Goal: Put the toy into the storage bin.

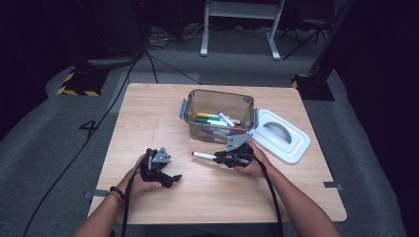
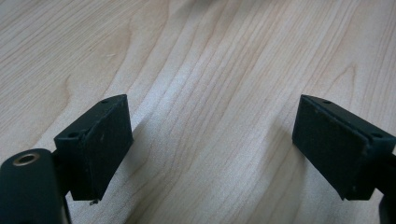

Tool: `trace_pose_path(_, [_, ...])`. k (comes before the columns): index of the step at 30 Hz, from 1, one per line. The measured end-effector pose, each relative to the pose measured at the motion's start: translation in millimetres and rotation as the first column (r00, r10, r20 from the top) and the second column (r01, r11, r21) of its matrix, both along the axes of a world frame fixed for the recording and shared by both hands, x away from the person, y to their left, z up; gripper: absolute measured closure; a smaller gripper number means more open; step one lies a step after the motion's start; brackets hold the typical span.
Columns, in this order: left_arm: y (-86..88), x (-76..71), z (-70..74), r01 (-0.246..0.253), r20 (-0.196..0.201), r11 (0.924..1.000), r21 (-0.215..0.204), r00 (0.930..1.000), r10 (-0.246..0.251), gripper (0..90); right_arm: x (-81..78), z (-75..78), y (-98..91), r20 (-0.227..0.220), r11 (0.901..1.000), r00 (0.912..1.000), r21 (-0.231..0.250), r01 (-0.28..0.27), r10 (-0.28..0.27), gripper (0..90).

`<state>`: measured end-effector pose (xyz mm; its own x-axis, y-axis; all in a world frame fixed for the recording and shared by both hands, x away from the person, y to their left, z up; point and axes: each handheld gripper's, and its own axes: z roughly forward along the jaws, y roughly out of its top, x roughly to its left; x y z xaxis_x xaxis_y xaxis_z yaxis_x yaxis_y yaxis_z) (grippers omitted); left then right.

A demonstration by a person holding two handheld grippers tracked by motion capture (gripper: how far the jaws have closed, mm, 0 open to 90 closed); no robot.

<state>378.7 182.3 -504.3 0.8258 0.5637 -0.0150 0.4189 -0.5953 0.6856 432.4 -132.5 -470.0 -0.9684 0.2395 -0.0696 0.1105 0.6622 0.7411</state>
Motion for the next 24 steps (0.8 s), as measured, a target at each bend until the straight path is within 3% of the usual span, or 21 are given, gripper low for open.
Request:
trace_pose_path(12, [0.0,0.0,0.0,0.0,0.0,1.0,0.001,1.0,0.0,12.4,-15.1,43.8,-14.3,0.091,0.9985,0.9958,0.053,-0.016,0.011,74.6])
trace_pose_path(24, [0.0,0.0,0.0,0.0,0.0,1.0,0.0,1.0,0.0,12.4,-23.4,88.5,-26.6,0.189,0.9956,0.982,0.09,-0.027,0.009,74.6])
